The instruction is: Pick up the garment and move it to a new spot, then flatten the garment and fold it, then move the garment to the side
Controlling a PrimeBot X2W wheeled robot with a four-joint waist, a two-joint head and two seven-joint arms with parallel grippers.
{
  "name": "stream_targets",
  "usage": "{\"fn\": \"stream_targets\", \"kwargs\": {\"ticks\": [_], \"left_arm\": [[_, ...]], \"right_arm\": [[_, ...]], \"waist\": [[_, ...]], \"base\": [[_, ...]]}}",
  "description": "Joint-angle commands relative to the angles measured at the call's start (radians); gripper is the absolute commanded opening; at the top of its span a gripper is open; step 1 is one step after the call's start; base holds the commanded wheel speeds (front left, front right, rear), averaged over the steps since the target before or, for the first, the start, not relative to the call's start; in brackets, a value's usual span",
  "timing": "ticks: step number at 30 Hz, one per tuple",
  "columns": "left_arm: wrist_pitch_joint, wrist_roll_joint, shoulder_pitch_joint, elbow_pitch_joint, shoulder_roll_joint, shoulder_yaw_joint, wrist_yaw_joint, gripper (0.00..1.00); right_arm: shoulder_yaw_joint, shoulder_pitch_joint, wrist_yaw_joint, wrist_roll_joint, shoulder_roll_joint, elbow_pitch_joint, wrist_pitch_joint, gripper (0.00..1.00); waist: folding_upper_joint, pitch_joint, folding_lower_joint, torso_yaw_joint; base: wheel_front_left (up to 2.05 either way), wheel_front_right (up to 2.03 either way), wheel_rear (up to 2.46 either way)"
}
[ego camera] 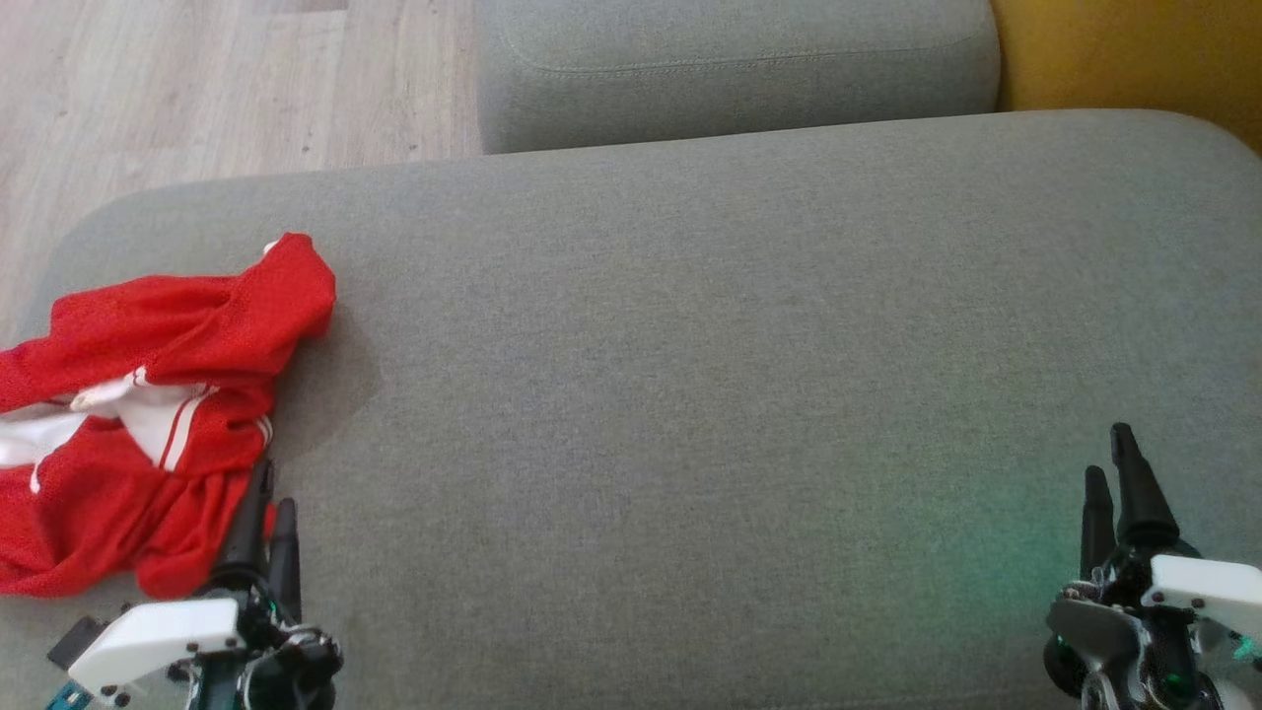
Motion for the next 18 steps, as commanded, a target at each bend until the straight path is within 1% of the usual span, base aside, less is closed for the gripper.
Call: {"fn": "stream_targets", "kwargs": {"ticks": [1,9,18], "left_arm": [[-0.011,0.012,-0.04,-0.043,0.01,-0.007,0.0,1.0],[-0.034,0.034,-0.033,-0.063,0.01,-0.016,0.01,1.0],[-0.061,0.101,-0.025,-0.089,0.011,-0.031,0.031,1.0]], "right_arm": [[0.007,-0.032,0.0,-0.014,-0.002,-0.044,-0.014,1.0],[0.014,-0.022,0.0,-0.053,-0.003,-0.066,-0.038,1.0],[0.034,-0.012,0.0,-0.152,-0.007,-0.093,-0.065,1.0]], "waist": [[0.0,0.0,0.0,0.0],[0.0,-0.001,0.0,-0.001],[0.0,-0.004,0.0,-0.001]], "base": [[0.0,0.0,0.0],[0.0,0.0,0.0],[0.0,0.0,0.0]]}}
